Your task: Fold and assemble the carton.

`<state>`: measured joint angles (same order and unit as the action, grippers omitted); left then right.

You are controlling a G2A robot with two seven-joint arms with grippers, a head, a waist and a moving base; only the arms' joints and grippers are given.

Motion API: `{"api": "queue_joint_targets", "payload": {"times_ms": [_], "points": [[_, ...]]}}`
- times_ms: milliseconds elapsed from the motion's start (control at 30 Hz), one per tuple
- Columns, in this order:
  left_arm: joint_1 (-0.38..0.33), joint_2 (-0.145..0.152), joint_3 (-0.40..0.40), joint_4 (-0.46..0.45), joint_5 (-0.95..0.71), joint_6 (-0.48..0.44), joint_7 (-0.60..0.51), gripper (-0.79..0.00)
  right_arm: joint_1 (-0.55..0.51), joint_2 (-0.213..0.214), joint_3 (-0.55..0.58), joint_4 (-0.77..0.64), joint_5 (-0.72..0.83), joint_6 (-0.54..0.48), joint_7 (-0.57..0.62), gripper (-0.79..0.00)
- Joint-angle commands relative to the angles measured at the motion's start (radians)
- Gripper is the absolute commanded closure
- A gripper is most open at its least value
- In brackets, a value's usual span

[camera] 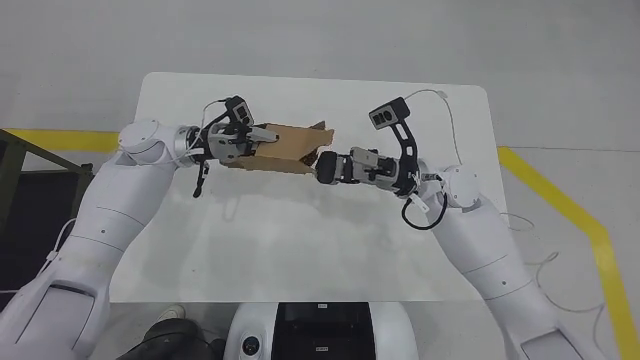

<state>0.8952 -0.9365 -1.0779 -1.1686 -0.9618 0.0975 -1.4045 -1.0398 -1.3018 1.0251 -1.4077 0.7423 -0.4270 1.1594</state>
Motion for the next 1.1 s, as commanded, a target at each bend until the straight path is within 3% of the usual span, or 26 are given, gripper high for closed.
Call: {"api": "queue_joint_targets", "payload": {"times_ms": [0,267,367,500,633,1067], "points": [[0.000,-0.002,-0.002,0.001,0.000,0.001,0.004,0.000,-0.008,0.000,-0.005,-0.010,0.003,0.006,0.015,-0.785],[-0.006,-0.005,-0.009,0.012,-0.002,0.007,-0.071,0.000,-0.018,0.007,0.030,-0.005,-0.004,0.003,0.014,-0.785],[-0.010,-0.004,-0.017,0.023,-0.008,0.016,-0.131,0.000,-0.028,0.016,0.066,-0.002,-0.047,0.003,-0.009,-0.785],[-0.010,0.002,-0.022,0.006,-0.038,0.031,-0.131,0.000,-0.048,0.031,0.106,0.004,-0.170,0.049,-0.070,-0.785],[-0.005,0.010,-0.013,-0.036,-0.085,0.049,-0.131,0.000,-0.050,0.032,0.083,0.013,-0.229,0.133,-0.102,-0.785],[-0.039,0.026,0.069,-0.086,-0.156,0.072,-0.131,0.000,-0.005,0.011,-0.014,0.078,-0.255,0.109,-0.125,-0.785]]}}
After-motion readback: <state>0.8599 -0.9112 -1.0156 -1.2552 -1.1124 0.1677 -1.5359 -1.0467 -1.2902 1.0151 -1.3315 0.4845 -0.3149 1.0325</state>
